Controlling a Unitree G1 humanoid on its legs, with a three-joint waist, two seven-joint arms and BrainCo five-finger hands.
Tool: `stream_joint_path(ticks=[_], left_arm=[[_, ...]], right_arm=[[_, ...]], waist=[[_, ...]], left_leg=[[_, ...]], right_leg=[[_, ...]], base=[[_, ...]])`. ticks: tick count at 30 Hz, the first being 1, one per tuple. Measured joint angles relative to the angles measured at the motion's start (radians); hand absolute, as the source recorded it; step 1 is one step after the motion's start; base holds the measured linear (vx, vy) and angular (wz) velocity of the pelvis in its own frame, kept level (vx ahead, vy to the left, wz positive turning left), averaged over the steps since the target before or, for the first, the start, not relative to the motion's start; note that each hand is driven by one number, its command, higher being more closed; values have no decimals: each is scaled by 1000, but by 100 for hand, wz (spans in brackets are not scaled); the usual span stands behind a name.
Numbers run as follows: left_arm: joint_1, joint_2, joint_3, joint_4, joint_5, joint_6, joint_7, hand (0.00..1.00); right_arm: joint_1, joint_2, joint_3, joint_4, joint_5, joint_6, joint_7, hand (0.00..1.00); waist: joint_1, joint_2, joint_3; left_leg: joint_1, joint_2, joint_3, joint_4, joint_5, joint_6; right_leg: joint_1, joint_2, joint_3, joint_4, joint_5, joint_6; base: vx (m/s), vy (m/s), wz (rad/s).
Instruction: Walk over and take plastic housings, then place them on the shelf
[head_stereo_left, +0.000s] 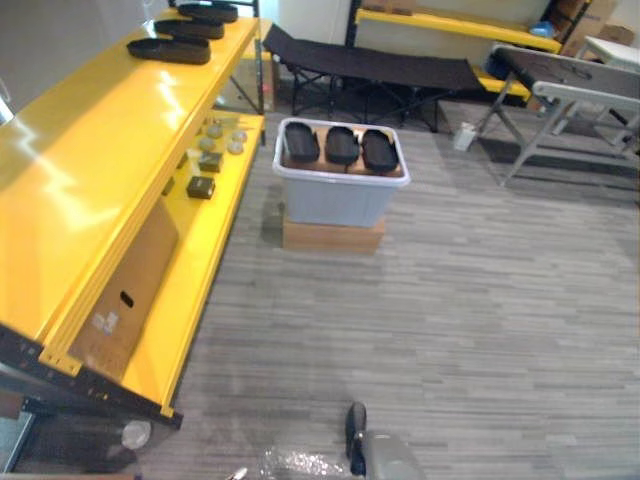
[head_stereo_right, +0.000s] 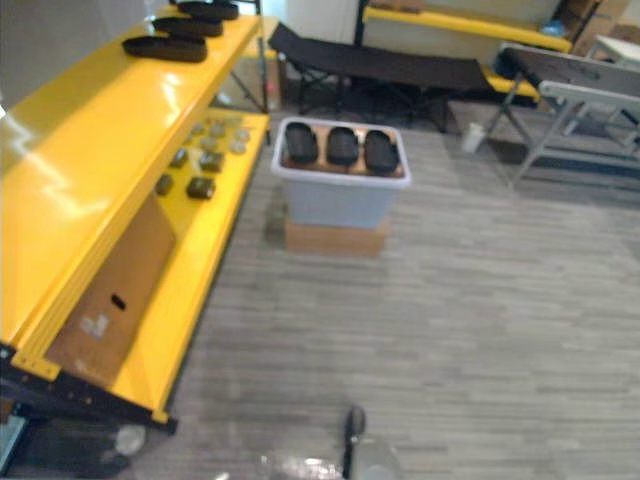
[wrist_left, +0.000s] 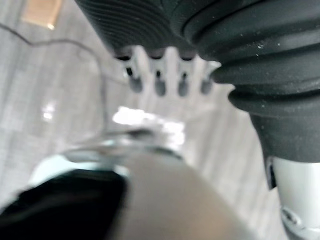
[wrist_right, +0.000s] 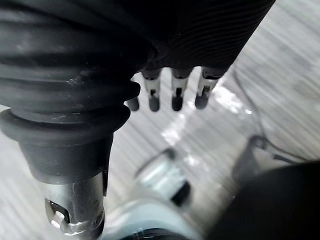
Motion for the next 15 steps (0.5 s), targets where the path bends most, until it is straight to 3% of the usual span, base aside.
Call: stream_joint_path(ticks=[1,2,3,4,5,6,8,10,11,12,13,14,15], left_arm=[[10,-13,2,-9,-14,1,5,0],[27,-25,23,-19,-36,0,7,0],[30,-40,59,-44,-71,-1,9,0],[25,-40,64,-45,-79,-1,10,0],[10,-53,68,-41,-89,-3,13,0],[0,-58,67,-35,-90,-7,12,0],[-4,-55,56,-36,-88,-10,10,0],[-4,-56,49,-41,-72,-28,4,0],[-3,-56,26,-36,-61,-42,3,0],[-1,-55,26,-36,-46,-47,2,0],[2,-56,26,-34,-29,-58,2,0],[17,-59,29,-33,-27,-60,3,0],[22,-62,37,-33,-26,-62,2,0]], right_arm=[[17,-14,-3,-12,-1,5,4,0],[17,-12,-12,-22,-9,5,-8,0],[15,-32,-15,-39,-12,2,-12,0],[10,-36,-15,-44,-12,0,-12,0],[-18,-56,-15,-50,-19,-10,-12,0],[-36,-81,-15,-30,-37,-23,-16,0],[-62,-88,-15,-20,-44,-42,-21,0],[-108,-86,-15,-22,-41,-68,-21,0],[-143,-87,-15,-36,-39,-80,-22,0],[-155,-87,-15,-43,-39,-86,-25,0],[-161,-80,-12,-55,-38,-92,-31,0],[-160,-76,-1,-59,-34,-91,-32,0],[-161,-73,16,-60,-29,-90,-33,0]], waist=[[-6,26,-23],[-12,32,-40],[-10,40,-50],[-9,45,-48],[-5,80,-28],[-1,90,-4],[19,84,2],[39,79,3],[40,86,6],[41,87,6],[51,87,7],[80,78,5],[87,62,7]], left_leg=[[-2,39,1,45,-31,-44],[-42,79,-10,191,-37,-54],[-169,142,-10,498,3,-68],[-193,156,-12,566,24,-64],[-299,242,-9,815,54,-47],[-355,282,-6,931,37,-20],[-410,246,-8,882,29,-8],[-459,178,-3,698,29,-10],[-500,132,-6,528,49,-16],[-513,119,-11,446,69,-15],[-526,93,-14,300,142,1],[-502,76,-13,249,257,30],[-488,60,-5,231,270,68]], right_leg=[[4,25,-11,22,4,-6],[25,44,-24,33,-1,-40],[68,69,-24,23,-33,-59],[76,75,-23,14,-39,-61],[143,105,-22,-29,-48,-74],[231,116,-21,-81,-49,-76],[337,91,-17,-147,-49,-76],[384,54,-13,-190,-58,-65],[405,39,-8,-208,-74,-46],[410,35,-7,-208,-85,-38],[423,30,1,-207,-110,-22],[431,21,28,-197,-136,-9],[439,11,38,-196,-148,-6]], base=[[578,-187,20],[707,-278,7],[586,-251,-1],[510,-256,-17],[508,-180,-7],[496,-152,-5],[450,-63,-9],[345,16,-26],[244,73,-18],[358,175,-11],[294,184,-29],[384,246,-34],[357,192,-23]])
